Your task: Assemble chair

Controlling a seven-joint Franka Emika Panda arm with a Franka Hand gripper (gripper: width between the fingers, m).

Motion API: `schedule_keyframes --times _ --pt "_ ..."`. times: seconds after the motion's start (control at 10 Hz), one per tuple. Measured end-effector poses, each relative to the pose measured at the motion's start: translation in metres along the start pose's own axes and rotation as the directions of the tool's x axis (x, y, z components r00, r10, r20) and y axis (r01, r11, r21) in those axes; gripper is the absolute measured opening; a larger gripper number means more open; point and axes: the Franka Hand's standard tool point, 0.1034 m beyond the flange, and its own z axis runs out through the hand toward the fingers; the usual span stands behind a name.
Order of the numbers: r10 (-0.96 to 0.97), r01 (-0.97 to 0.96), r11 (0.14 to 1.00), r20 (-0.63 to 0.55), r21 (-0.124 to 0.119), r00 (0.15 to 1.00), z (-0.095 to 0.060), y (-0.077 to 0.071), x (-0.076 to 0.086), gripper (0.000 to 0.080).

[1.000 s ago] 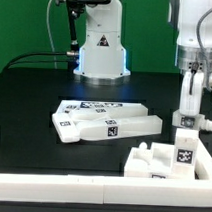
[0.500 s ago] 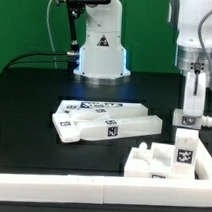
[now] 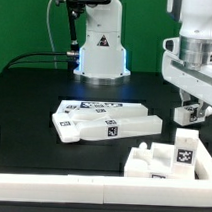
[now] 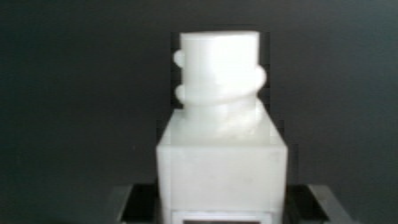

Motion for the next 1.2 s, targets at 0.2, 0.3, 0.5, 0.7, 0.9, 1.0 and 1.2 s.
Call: schedule_keyframes --times 0.2,0.3,0.5,0.7,0.9,1.0,1.2 --pt "-0.176 0.176 0.984 -0.009 0.005 0.984 0.000 0.000 0.000 0.0279" --pt "-0.316 0.316 0.949 -0.023 0.011 0.948 0.002 0.001 0.000 0.0281" --pt "-0.561 0.563 0.826 -0.069 0.015 0.825 0.005 0.000 0.002 0.0281" --pt "-0.672 0.674 0.739 -0.080 0.002 0.736 0.006 0.000 0.000 0.0281" --pt "-0.669 0.670 0.742 -0.072 0.000 0.740 0.006 0.001 0.001 0.0282" --pt "-0.654 0.655 0.756 -0.048 -0.002 0.755 0.006 0.002 0.006 0.0282" --pt "-0.614 0.616 0.787 0.075 -0.011 0.786 0.001 0.002 0.016 0.0472"
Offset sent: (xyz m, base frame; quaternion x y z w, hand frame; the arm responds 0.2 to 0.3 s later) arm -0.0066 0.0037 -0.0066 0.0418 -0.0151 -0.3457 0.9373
